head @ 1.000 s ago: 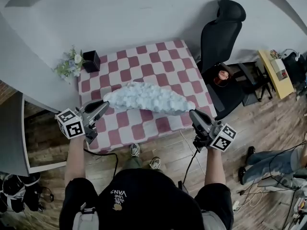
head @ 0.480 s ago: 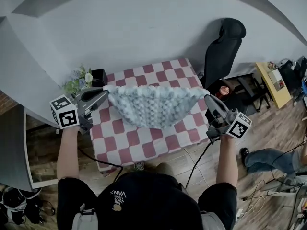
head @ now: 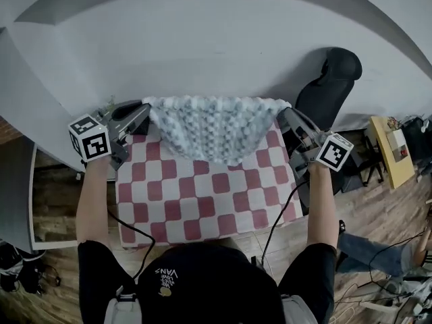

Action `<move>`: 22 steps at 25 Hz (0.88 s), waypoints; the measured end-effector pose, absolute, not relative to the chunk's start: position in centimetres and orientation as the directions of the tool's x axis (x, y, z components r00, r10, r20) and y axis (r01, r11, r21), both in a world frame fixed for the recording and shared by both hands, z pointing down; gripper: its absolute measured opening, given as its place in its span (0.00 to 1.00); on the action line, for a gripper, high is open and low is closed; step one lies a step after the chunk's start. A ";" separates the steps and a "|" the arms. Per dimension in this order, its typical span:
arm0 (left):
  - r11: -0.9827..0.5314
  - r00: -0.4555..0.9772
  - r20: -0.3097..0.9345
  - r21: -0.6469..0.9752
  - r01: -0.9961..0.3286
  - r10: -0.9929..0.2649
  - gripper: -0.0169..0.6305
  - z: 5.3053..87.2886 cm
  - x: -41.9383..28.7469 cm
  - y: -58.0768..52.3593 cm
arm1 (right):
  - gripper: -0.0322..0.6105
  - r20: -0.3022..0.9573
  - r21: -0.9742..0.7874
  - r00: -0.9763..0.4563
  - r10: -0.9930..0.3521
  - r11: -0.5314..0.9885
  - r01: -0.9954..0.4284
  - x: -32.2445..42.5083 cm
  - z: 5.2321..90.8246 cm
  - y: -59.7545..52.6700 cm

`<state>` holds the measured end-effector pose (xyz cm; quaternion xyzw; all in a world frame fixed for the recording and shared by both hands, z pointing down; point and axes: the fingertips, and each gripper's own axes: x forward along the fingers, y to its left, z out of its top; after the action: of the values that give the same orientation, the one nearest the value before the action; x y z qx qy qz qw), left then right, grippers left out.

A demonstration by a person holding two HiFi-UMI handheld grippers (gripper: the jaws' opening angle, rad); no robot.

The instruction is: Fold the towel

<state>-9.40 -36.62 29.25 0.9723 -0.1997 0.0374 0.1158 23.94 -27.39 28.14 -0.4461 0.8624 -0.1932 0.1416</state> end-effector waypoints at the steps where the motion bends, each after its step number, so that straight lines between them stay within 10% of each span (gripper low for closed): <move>1: -0.888 0.907 0.100 0.184 -0.420 -0.408 0.07 28.5 -9.0 -37.4 | 0.09 -0.073 -0.466 -0.567 -0.821 0.531 -0.708 24.7 27.8 -28.8; 8: -0.836 0.831 0.094 -0.030 -0.548 -0.548 0.07 30.3 -7.4 -37.2 | 0.09 -0.017 -0.421 -0.638 -0.770 0.584 -0.694 27.1 30.2 -32.3; 22: -0.822 0.806 0.229 0.041 -0.568 -0.546 0.07 48.0 -12.6 -20.7 | 0.09 0.243 -0.555 -0.676 -0.696 0.472 -0.685 22.4 48.6 -17.1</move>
<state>-12.63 -20.66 48.00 0.9488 -0.2934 0.1043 0.0537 22.44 -17.10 48.60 -0.4024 0.8578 -0.3197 0.0084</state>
